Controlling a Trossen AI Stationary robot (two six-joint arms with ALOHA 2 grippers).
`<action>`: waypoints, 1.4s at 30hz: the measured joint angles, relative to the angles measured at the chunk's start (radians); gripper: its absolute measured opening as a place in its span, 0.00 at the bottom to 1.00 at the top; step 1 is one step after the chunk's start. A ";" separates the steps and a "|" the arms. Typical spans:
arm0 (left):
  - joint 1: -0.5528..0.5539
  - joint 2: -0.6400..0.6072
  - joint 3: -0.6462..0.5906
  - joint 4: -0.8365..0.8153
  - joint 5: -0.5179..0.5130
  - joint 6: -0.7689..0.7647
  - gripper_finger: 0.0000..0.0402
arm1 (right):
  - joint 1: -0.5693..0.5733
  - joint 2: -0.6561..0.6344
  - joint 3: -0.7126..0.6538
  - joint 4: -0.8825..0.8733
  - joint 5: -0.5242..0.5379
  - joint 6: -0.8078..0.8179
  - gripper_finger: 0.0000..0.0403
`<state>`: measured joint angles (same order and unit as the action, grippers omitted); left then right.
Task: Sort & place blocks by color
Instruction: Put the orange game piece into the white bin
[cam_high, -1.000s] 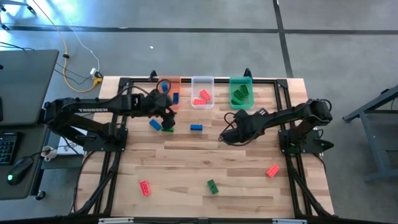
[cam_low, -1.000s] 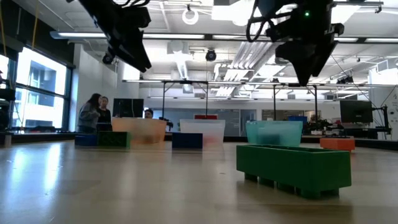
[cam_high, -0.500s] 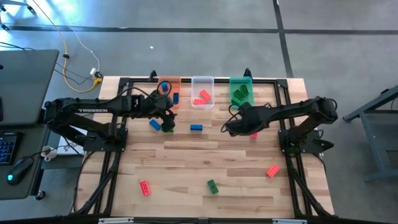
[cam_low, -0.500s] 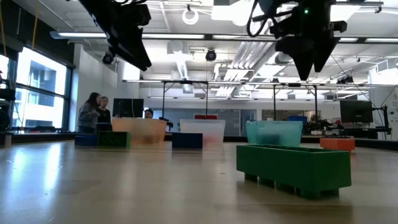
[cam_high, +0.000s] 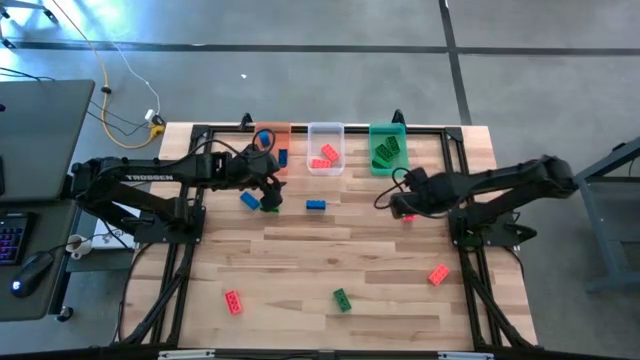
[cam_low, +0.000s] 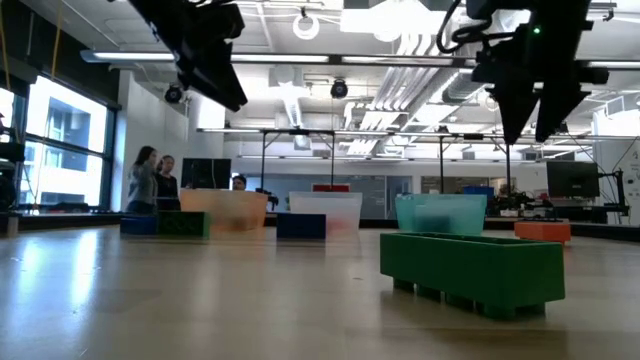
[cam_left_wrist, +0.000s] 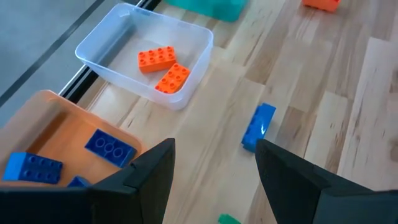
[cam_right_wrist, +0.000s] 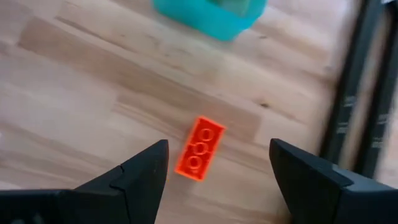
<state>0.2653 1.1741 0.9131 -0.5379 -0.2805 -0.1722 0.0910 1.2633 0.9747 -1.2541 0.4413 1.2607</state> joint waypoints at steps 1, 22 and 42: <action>0.000 0.000 0.000 0.005 0.001 0.000 0.52 | 0.000 -0.011 -0.018 0.027 -0.007 0.000 0.66; 0.000 0.000 0.000 0.020 0.008 0.008 0.52 | 0.000 -0.029 -0.337 0.392 -0.136 0.226 0.66; 0.000 0.000 0.000 0.041 0.008 -0.008 0.52 | -0.021 -0.024 -0.488 0.545 -0.134 0.258 0.65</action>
<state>0.2653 1.1744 0.9131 -0.4974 -0.2729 -0.1799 0.0696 1.2392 0.4866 -0.7087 0.3074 1.5184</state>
